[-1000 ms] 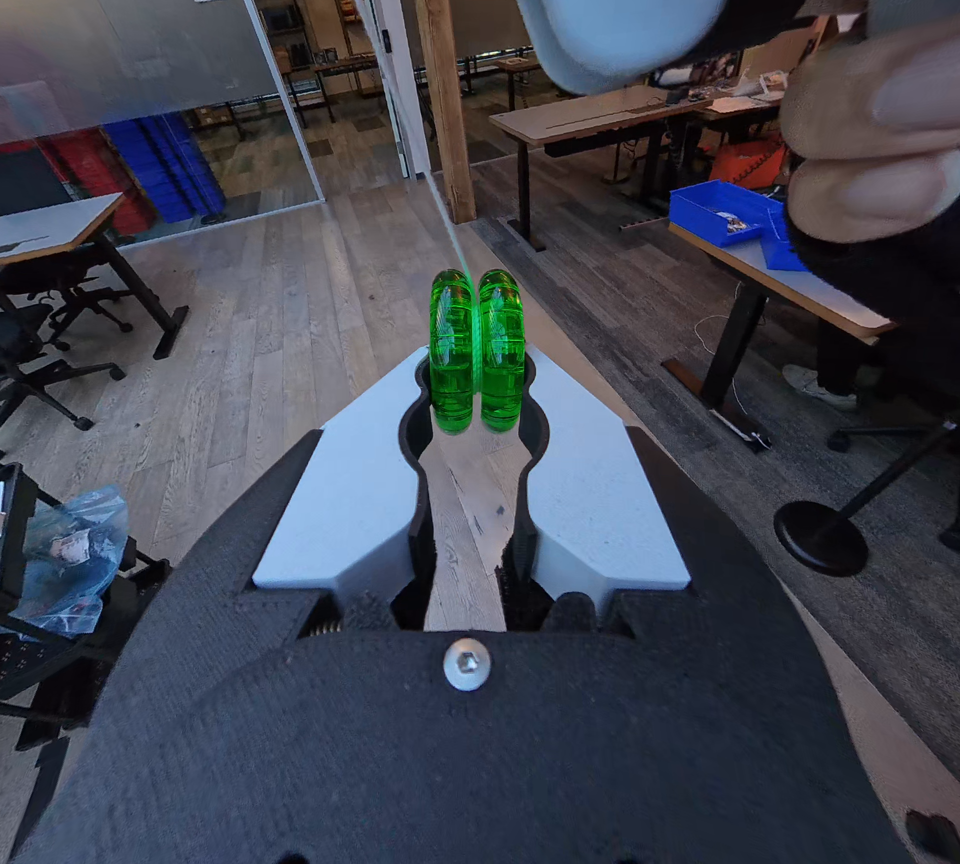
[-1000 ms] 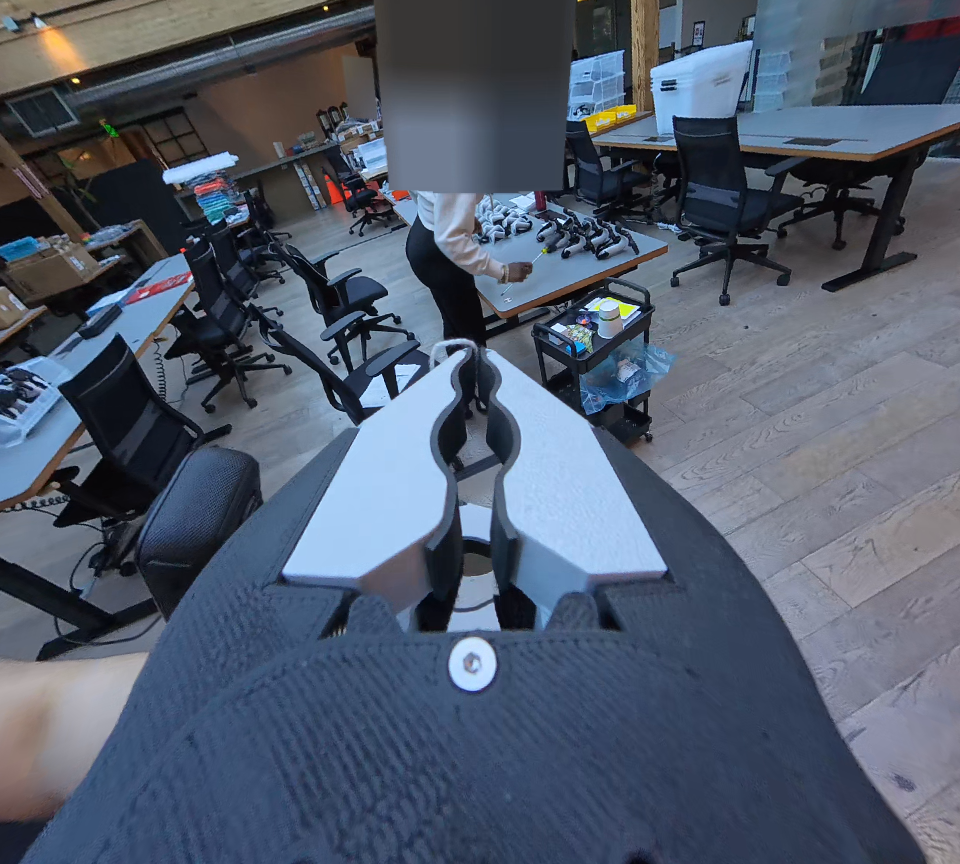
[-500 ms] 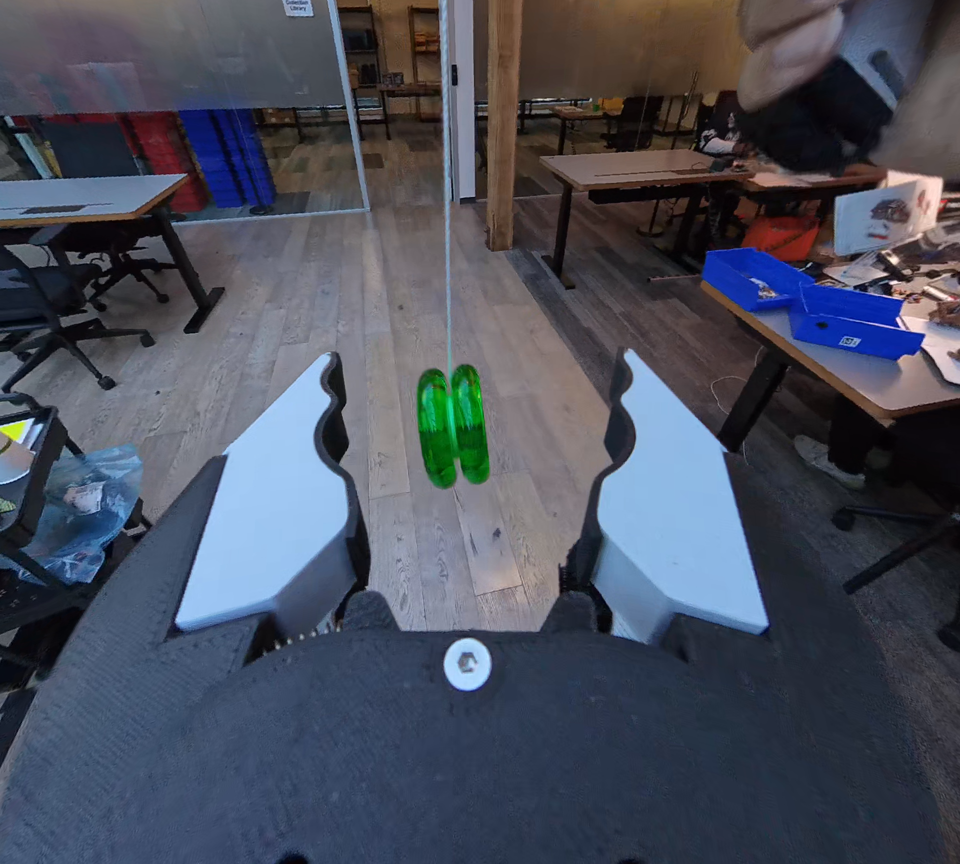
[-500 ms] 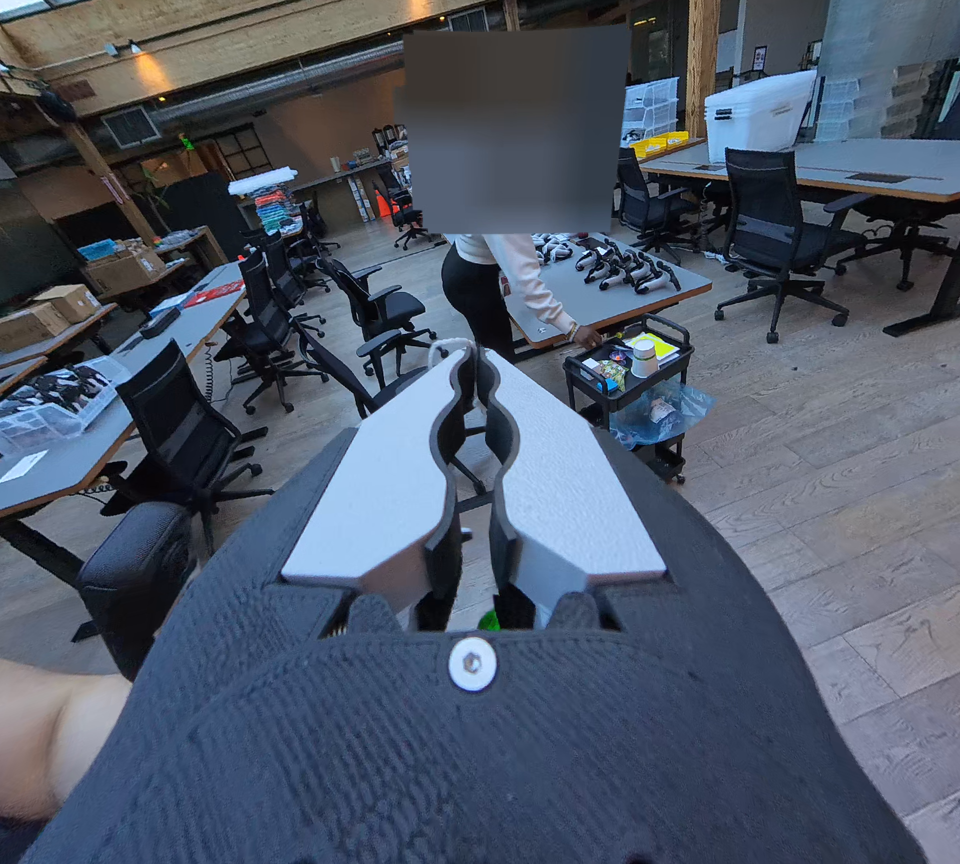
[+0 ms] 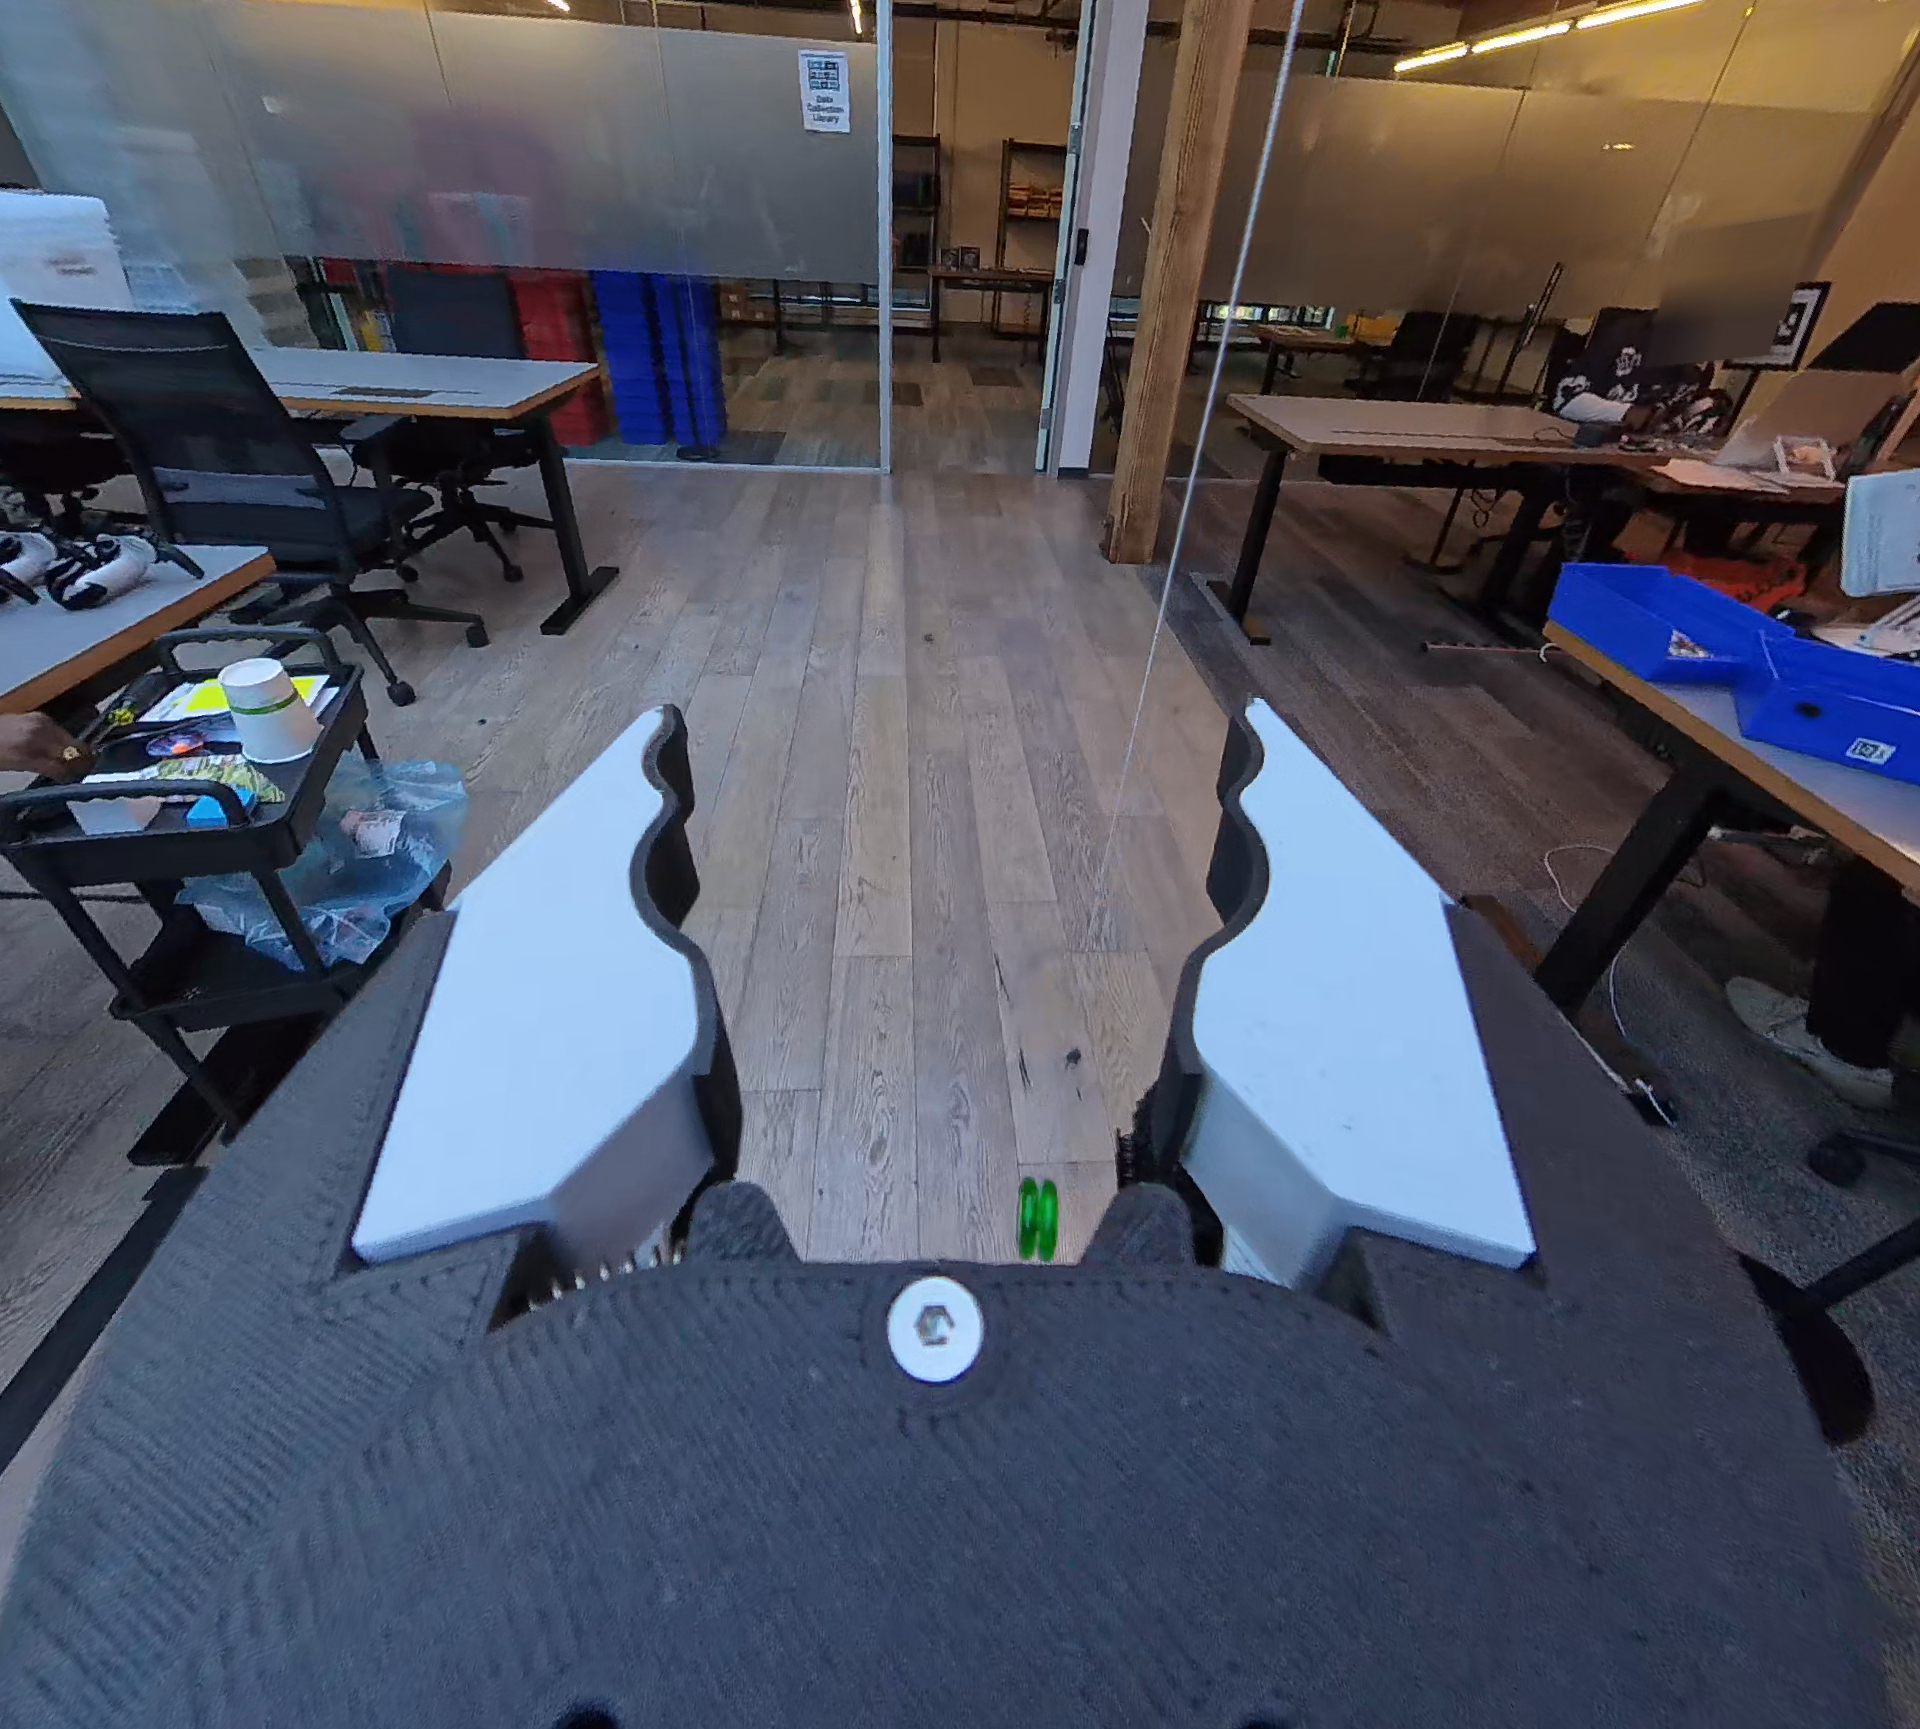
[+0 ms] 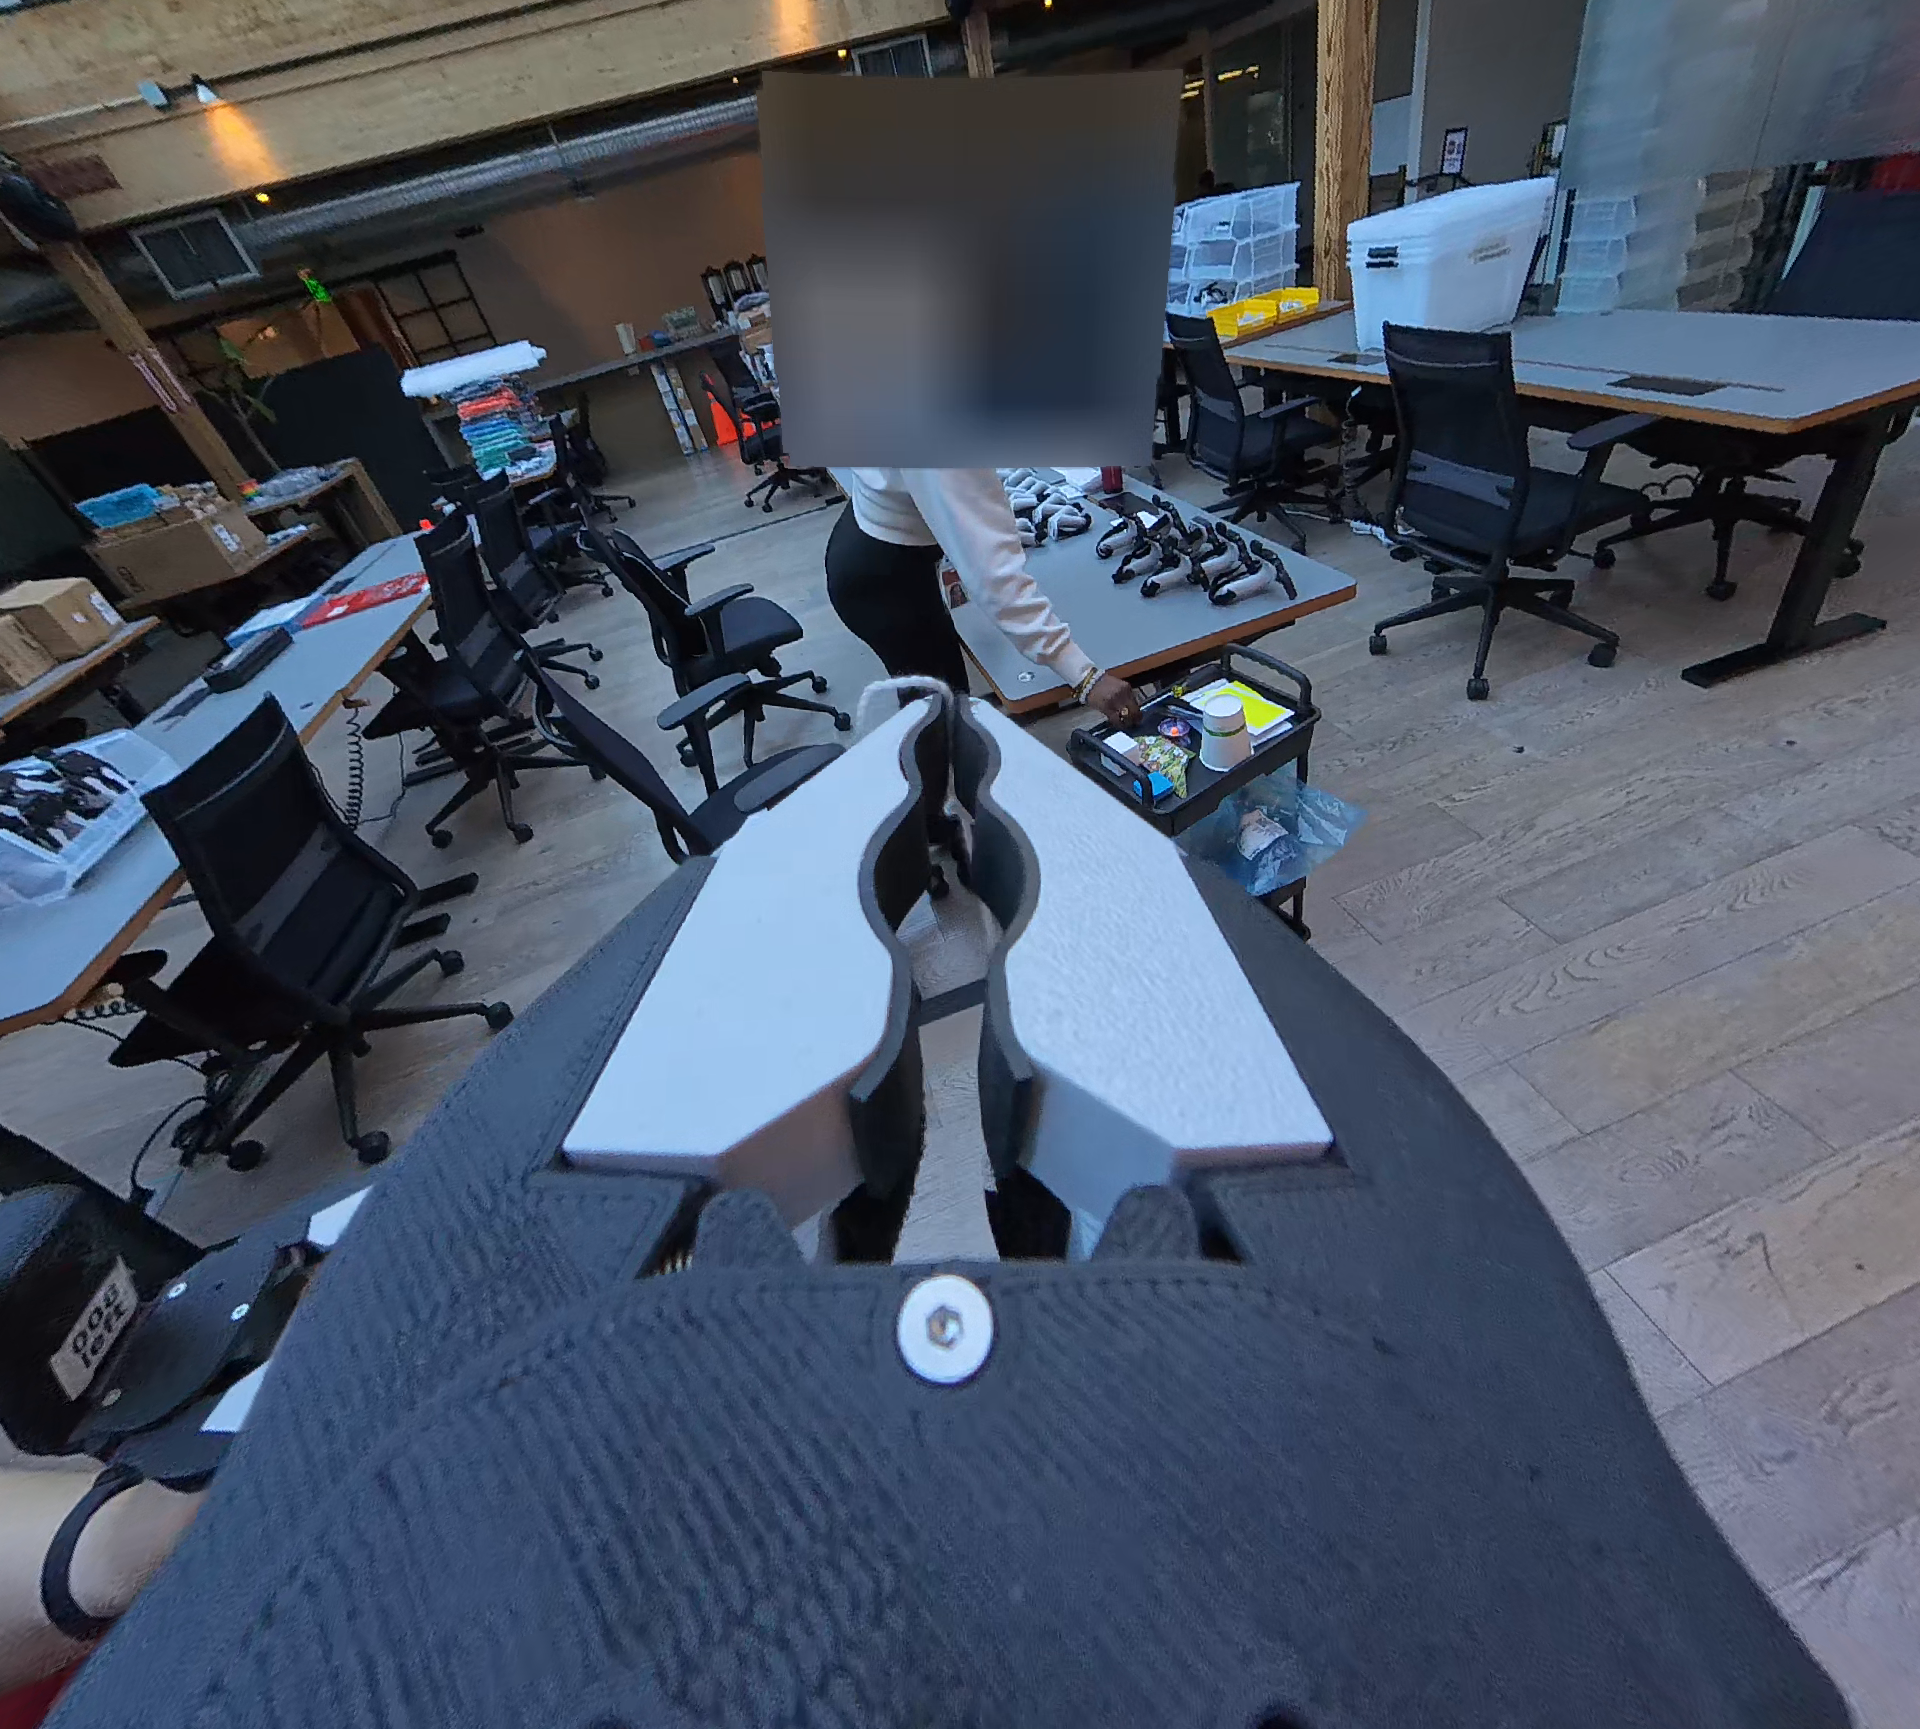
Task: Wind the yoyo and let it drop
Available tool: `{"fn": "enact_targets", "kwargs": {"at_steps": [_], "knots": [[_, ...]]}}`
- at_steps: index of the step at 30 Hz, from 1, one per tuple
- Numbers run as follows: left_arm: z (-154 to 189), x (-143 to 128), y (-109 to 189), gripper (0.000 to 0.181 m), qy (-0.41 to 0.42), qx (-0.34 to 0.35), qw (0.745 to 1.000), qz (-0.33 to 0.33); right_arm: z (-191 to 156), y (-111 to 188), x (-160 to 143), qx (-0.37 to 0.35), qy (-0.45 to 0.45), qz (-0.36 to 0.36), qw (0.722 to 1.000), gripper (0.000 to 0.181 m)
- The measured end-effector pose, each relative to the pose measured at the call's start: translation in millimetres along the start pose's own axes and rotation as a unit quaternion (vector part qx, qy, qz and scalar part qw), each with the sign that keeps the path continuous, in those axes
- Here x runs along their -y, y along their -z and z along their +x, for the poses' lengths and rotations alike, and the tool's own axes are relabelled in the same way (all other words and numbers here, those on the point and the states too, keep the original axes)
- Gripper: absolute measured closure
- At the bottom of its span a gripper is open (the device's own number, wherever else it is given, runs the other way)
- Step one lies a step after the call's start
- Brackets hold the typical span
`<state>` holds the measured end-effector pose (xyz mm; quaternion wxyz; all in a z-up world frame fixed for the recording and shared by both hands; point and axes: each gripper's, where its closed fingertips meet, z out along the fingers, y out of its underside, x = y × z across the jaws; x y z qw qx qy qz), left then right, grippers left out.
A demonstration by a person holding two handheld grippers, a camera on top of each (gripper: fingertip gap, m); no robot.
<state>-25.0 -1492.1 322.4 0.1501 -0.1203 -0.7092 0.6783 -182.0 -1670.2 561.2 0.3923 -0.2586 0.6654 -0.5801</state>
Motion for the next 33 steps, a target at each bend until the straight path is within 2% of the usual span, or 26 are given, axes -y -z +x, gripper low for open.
{"fn": "enact_targets", "kwargs": {"at_steps": [3, 5, 8, 33], "knots": [[-1, -3, -3, 0.08, 0.005, -0.004, 1.0, -0.008, 2, 0, 2, -0.008, 0.007, -0.002, 1.0, 0.181], [-1, -1, -5, 0.08, 0.011, -0.009, 1.0, -0.006, 6, -2, -9, -0.02, 0.02, -0.031, 0.999, 0.181], [1, 2, -6, 0.08, 0.016, -0.018, 1.0, -0.003, 3, -1, -6, -0.008, -0.002, 0.002, 1.0, 0.181], [20, -7, -4, 0.079, 0.018, -0.043, 0.999, -0.019, 2, 15, -5, -0.023, 0.005, -0.001, 1.0, 0.181]]}}
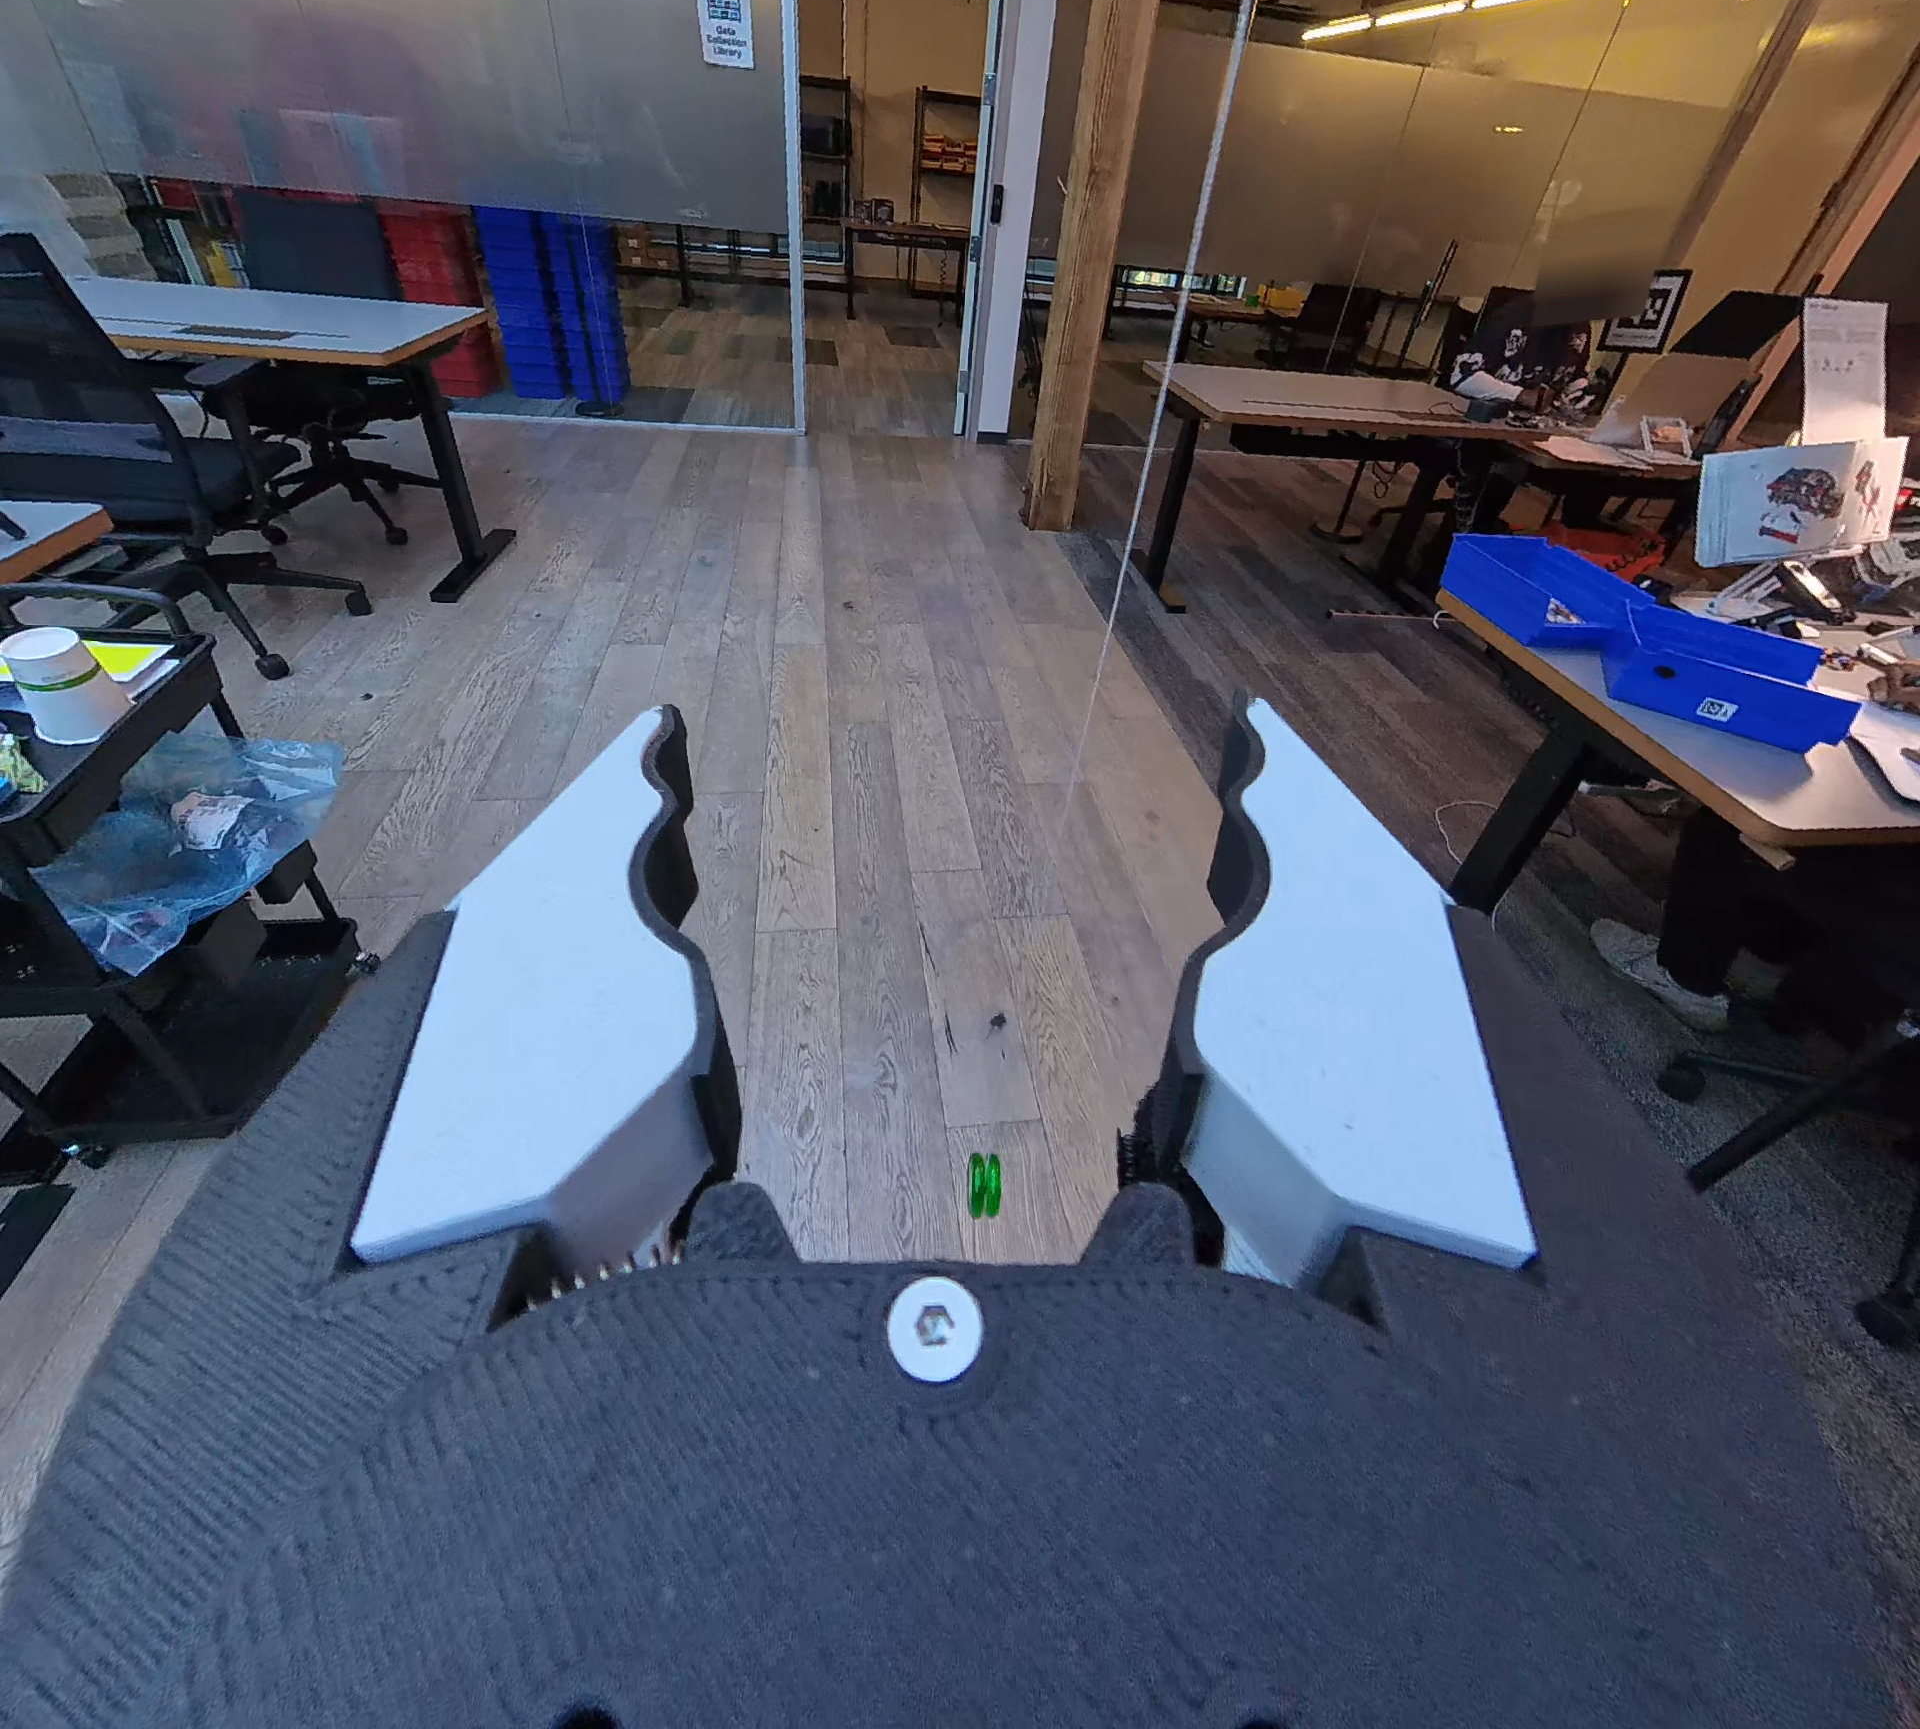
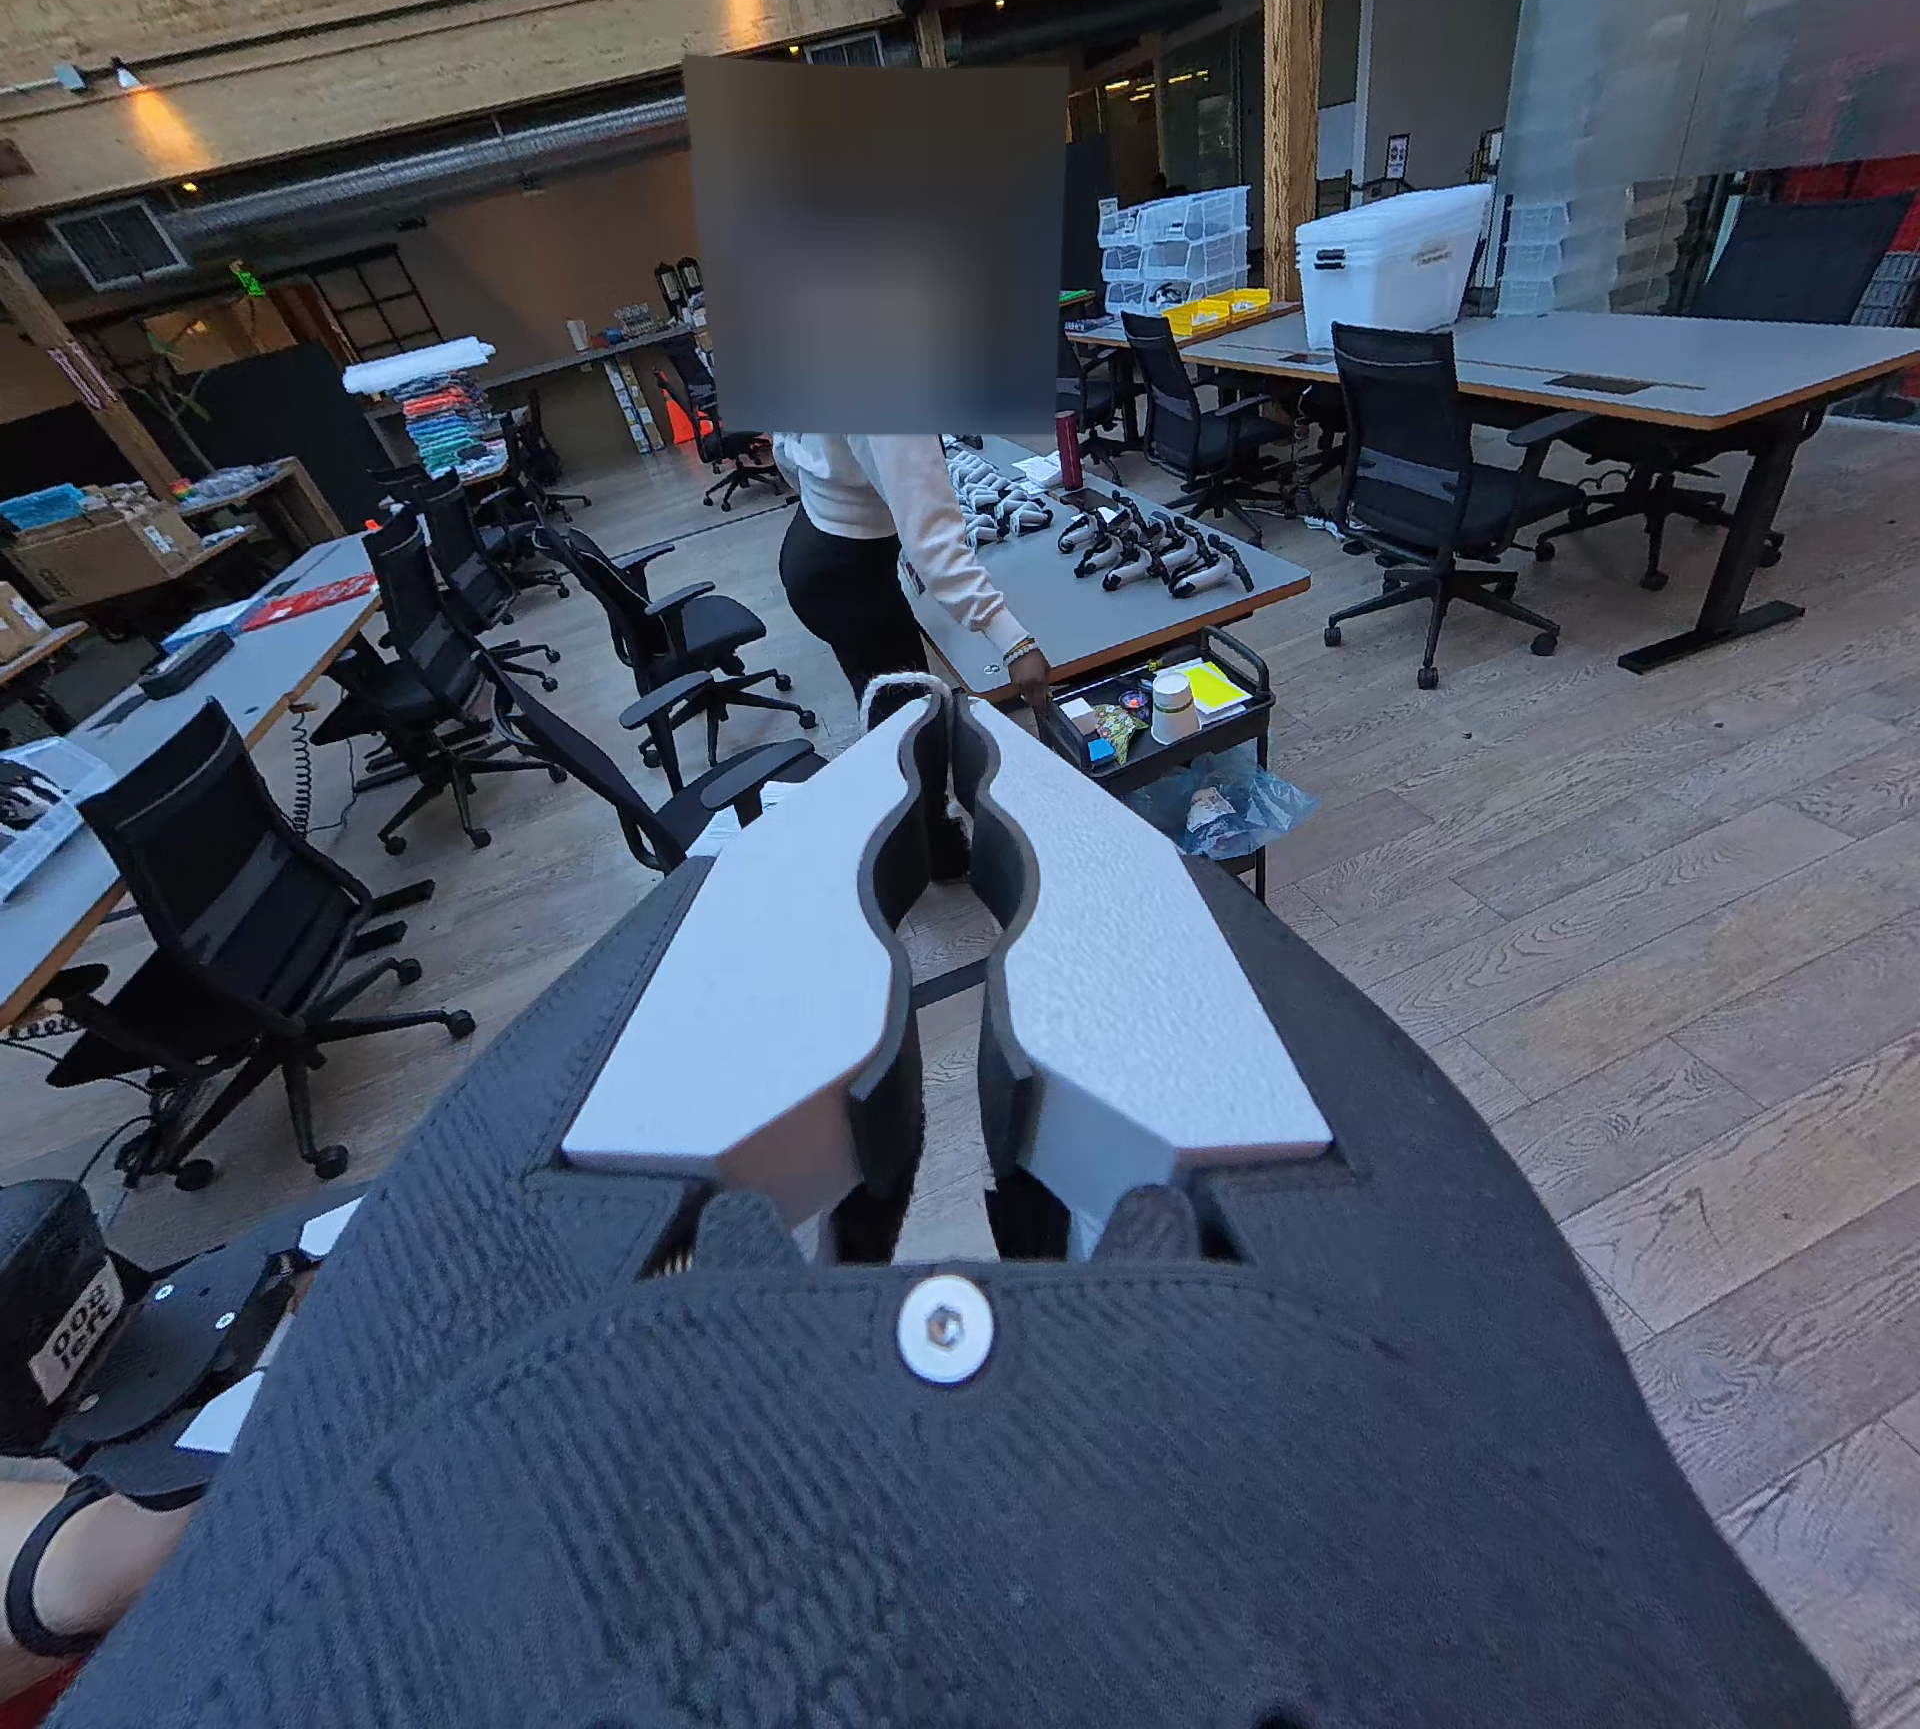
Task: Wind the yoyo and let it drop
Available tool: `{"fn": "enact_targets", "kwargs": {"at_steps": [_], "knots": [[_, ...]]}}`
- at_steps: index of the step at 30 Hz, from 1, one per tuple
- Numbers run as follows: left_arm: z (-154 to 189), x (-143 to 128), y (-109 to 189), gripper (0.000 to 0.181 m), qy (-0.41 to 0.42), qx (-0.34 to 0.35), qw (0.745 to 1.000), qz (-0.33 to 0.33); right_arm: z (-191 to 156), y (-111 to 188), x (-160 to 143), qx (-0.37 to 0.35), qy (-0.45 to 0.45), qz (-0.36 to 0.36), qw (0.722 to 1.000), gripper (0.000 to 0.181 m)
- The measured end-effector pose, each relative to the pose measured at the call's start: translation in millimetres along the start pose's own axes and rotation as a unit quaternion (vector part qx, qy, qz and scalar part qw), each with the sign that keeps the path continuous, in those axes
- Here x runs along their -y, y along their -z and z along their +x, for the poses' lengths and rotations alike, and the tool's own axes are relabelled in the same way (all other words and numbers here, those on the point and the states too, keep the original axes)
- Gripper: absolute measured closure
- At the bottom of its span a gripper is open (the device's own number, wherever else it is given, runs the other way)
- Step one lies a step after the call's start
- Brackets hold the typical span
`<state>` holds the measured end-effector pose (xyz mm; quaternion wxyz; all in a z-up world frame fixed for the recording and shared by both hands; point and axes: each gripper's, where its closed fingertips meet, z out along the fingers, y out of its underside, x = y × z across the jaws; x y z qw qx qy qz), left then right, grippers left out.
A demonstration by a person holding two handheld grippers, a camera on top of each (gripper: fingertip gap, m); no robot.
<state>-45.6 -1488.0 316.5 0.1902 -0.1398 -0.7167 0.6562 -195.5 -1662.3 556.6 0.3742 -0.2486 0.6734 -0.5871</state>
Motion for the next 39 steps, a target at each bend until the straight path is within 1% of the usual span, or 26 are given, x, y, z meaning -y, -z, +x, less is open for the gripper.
{"fn": "enact_targets", "kwargs": {"at_steps": [12, 26, 31, 34, 39], "knots": [[1, -2, 4, 0.079, 0.002, -0.002, 1.0, -0.003, -7, 0, -4, 0.007, 0.0, -0.002, 1.0, 0.181], [1, -8, 8, 0.078, 0.007, -0.001, 1.0, -0.011, -24, -1, -1, 0.02, 0.016, -0.007, 1.0, 0.181], [2, -3, 10, 0.078, 0.004, -0.002, 1.0, -0.007, -29, -2, 2, 0.018, 0.028, -0.015, 0.999, 0.181], [2, -1, 11, 0.078, 0.004, -0.002, 1.0, -0.004, -26, -4, -4, 0.013, 0.025, -0.026, 0.999, 0.181], [1, -4, 13, 0.078, 0.004, -0.002, 1.0, -0.01, -12, -5, -20, -0.005, 0.009, -0.034, 0.999, 0.181]]}}
